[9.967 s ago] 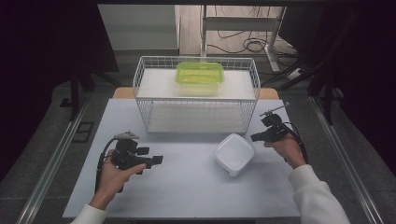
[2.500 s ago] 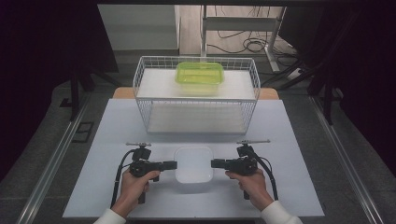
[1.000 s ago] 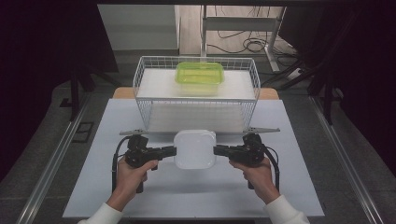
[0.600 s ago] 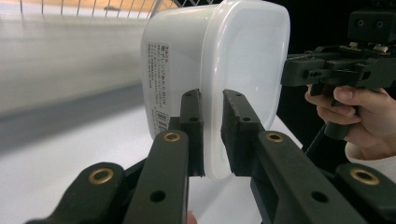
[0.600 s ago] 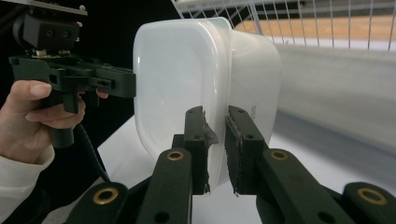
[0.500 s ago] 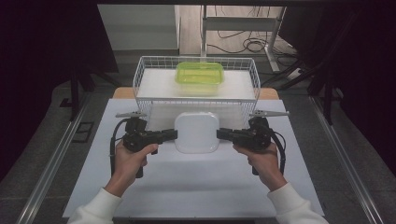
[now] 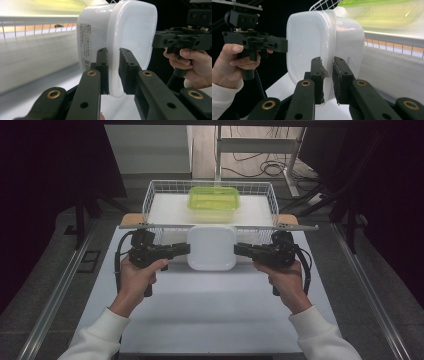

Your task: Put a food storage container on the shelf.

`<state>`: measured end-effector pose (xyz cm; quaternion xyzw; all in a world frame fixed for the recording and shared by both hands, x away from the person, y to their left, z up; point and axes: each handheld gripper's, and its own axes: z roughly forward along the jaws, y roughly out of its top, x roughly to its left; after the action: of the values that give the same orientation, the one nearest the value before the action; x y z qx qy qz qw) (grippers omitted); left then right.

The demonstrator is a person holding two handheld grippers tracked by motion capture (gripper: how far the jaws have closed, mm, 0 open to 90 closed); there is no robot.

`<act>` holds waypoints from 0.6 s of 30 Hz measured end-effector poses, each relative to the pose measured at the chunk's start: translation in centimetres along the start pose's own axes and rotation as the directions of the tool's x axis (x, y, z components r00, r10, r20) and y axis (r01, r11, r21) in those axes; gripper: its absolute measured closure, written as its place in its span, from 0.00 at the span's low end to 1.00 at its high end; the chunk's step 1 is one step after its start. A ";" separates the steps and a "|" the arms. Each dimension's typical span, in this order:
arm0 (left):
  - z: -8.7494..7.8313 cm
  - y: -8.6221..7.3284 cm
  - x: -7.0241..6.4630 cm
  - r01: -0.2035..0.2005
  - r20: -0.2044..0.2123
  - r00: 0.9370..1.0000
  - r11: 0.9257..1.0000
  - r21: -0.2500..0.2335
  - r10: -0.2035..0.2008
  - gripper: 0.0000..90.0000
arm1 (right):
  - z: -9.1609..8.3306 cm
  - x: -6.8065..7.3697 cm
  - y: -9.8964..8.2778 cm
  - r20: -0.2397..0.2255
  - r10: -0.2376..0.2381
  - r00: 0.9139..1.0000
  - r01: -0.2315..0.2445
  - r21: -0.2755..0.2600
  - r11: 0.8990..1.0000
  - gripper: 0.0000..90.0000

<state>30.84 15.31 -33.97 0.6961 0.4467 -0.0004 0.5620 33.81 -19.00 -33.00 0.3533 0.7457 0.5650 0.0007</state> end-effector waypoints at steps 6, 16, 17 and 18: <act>-0.3 1.0 0.0 -0.008 -0.005 1.000 1.000 -0.008 0.008 0.87 | 0.1 0.0 1.1 -0.002 -0.006 1.000 0.006 -0.003 1.000 0.88; -0.7 3.5 -0.6 -0.029 -0.016 0.999 0.999 -0.026 0.028 0.87 | 0.0 0.2 3.4 0.003 -0.027 1.000 0.027 -0.024 0.999 0.87; -0.7 3.5 -0.6 -0.029 -0.016 0.999 0.999 -0.026 0.028 0.87 | 0.0 0.2 3.6 0.001 -0.031 1.000 0.031 -0.028 0.999 0.87; -0.7 4.0 -0.6 -0.031 -0.016 0.999 0.999 -0.032 0.030 0.87 | -0.1 0.1 3.9 -0.001 -0.034 0.999 0.034 -0.031 0.999 0.87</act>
<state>32.61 15.59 -30.22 0.6935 0.4403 0.0207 0.5699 35.70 -18.60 -29.61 0.3399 0.7427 0.5768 0.0151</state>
